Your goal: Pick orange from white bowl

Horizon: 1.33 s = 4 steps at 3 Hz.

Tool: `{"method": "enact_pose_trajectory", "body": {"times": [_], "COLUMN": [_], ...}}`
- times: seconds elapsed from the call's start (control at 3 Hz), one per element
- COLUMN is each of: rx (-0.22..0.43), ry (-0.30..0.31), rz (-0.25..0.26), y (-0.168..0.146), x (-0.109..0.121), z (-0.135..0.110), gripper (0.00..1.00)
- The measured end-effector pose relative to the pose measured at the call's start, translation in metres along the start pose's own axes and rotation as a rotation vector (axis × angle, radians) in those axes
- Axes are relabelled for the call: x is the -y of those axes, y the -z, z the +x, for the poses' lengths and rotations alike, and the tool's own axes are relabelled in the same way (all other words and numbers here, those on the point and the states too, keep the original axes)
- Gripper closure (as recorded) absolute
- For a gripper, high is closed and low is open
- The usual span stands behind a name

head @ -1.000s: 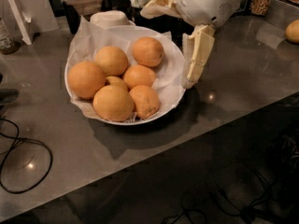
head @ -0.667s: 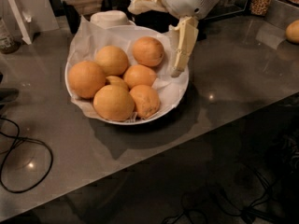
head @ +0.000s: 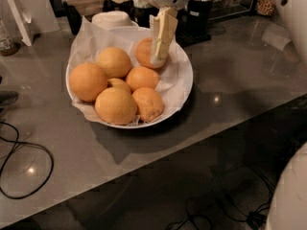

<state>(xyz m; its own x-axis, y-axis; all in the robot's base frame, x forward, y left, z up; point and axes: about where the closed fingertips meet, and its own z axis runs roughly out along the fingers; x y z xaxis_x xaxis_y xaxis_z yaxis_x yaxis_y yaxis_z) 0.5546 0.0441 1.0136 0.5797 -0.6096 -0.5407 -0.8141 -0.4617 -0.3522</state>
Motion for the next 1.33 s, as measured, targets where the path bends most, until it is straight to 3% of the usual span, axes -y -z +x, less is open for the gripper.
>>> {"method": "enact_pose_trajectory", "body": {"times": [0.33,1.0,1.33], "rx": [0.041,0.177,0.177], "ry": [0.013,0.049,0.049], "rz": [0.042,0.073,0.073], "y": [0.002,-0.011,-0.011], "x": [0.008,0.032,0.032], "z": [0.003,0.019,0.019], "gripper": [0.0,0.0,0.0]}}
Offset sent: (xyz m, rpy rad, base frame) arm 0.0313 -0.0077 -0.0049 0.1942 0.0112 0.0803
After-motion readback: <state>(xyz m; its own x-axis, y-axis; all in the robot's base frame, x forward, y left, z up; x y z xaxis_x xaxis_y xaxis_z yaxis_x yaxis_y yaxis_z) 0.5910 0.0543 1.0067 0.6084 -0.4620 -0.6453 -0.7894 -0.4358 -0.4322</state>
